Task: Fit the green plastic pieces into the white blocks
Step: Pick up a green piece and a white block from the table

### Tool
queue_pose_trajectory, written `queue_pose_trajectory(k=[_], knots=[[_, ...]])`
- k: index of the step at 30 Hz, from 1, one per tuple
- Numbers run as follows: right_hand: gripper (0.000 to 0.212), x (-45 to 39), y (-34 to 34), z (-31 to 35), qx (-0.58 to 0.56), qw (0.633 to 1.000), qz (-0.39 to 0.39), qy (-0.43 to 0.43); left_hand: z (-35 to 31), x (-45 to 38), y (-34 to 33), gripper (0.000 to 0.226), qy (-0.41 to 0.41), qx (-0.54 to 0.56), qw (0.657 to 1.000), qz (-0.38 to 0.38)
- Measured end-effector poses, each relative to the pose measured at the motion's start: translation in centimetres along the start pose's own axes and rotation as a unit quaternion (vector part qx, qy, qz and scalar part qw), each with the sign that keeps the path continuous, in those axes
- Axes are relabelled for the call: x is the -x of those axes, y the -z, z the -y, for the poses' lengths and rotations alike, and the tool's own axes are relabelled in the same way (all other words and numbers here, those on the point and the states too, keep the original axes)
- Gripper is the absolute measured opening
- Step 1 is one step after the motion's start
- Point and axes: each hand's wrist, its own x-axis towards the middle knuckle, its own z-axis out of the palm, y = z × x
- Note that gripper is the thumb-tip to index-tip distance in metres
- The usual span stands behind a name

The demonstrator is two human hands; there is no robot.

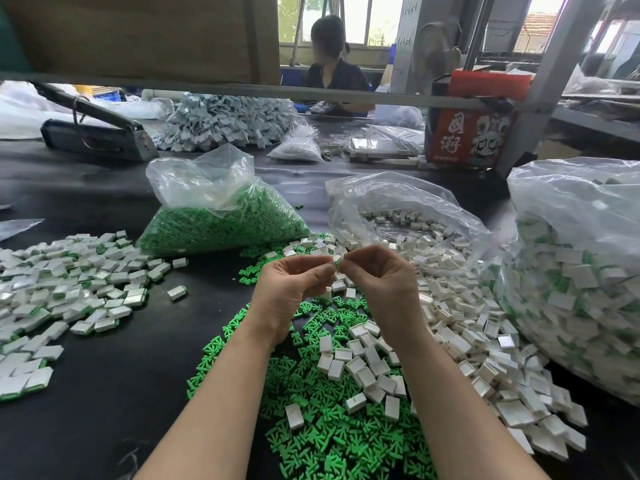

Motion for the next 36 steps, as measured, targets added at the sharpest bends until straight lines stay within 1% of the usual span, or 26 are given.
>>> queue_pose_trajectory(k=[2, 5, 8, 9, 12, 15, 18, 20, 22, 24, 27, 32, 36], knots=[[0.014, 0.0, 0.2, -0.1, 0.015, 1.0, 0.008, -0.014, 0.0, 0.0, 0.1, 0.028, -0.008, -0.01, 1.0, 0.001], [0.013, -0.1, 0.2, -0.4, 0.091, 0.994, 0.045, -0.04, 0.1, 0.0, 0.1, 0.023, 0.0, -0.014, 1.0, 0.004], [0.024, 0.0, -0.1, -0.6, 0.158, 0.983, 0.08, -0.041, 0.2, 0.0, 0.2, 0.026, -0.002, -0.043, 0.999, 0.007], [0.026, 0.0, -0.1, -0.6, 0.156, 0.983, 0.083, -0.044, 0.2, 0.1, 0.3, 0.025, -0.001, -0.05, 0.999, 0.011], [0.028, 0.0, -0.1, -0.6, 0.085, 0.99, 0.087, -0.066, 0.0, 0.2, 0.5, 0.022, 0.017, -0.09, 0.995, 0.027], [0.028, 0.0, -0.2, -0.6, 0.053, 0.992, 0.092, -0.072, -0.2, 0.4, 0.4, 0.02, 0.047, -0.184, 0.978, 0.087], [0.028, 0.1, -0.2, -0.7, 0.052, 0.99, 0.103, -0.078, 0.0, 0.6, -0.1, 0.035, 0.048, -0.201, 0.971, 0.122], [0.029, 0.1, -0.2, -0.8, 0.093, 0.987, 0.111, -0.076, 0.1, 0.6, -0.4, 0.044, 0.052, -0.193, 0.972, 0.119], [0.032, 0.1, -0.3, -0.9, 0.147, 0.98, 0.118, -0.067, 0.4, 0.6, -0.6, 0.046, 0.049, -0.197, 0.972, 0.12], [0.035, 0.2, -0.2, -1.0, 0.196, 0.972, 0.118, -0.06, 0.7, 0.6, -0.8, 0.04, 0.037, -0.213, 0.968, 0.127], [0.033, 0.3, 0.0, -1.0, 0.239, 0.963, 0.114, -0.051, 0.9, 0.8, -1.4, 0.032, 0.023, -0.203, 0.971, 0.126], [0.037, 0.3, 0.1, -1.0, 0.35, 0.93, 0.109, 0.0, 1.3, 0.7, -2.0, 0.029, 0.023, -0.19, 0.977, 0.096], [0.038, 0.4, -0.2, -1.2, 0.388, 0.917, 0.087, 0.012, 1.7, 0.8, -2.7, 0.028, -0.003, -0.225, 0.972, 0.067]])
